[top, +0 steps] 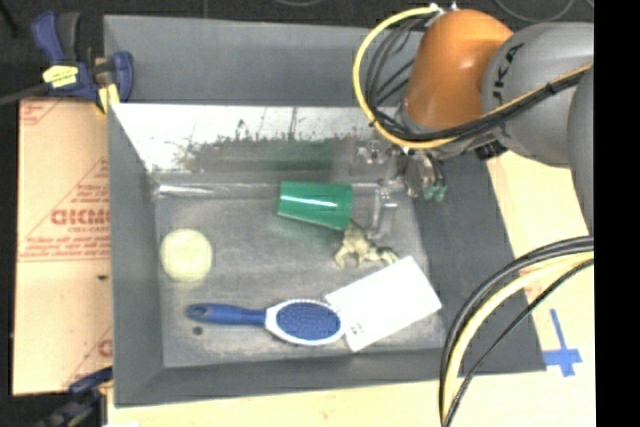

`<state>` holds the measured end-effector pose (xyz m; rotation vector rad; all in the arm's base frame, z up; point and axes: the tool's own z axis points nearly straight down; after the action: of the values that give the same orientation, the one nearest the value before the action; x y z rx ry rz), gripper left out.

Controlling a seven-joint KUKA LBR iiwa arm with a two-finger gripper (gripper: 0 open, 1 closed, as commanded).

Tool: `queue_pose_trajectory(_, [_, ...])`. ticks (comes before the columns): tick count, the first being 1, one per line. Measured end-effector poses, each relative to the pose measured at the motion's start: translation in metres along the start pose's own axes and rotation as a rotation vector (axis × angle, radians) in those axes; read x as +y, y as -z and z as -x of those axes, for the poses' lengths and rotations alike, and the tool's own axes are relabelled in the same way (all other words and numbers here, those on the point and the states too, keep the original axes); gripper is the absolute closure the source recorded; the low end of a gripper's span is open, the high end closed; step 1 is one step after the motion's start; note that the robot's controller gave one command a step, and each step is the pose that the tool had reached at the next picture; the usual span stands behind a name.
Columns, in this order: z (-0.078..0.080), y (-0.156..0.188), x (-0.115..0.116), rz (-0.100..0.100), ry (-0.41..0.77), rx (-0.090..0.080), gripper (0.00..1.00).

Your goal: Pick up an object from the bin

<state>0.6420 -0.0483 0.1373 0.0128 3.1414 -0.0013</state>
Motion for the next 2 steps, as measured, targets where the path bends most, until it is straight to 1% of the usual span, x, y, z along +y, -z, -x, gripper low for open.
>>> queue_pose_trajectory(1, [0.004, -0.024, 0.060, 0.002, -0.095, -0.005, 0.00])
queue_pose_trajectory(2, [0.002, -0.062, 0.056, 0.001, -0.096, -0.005, 0.00])
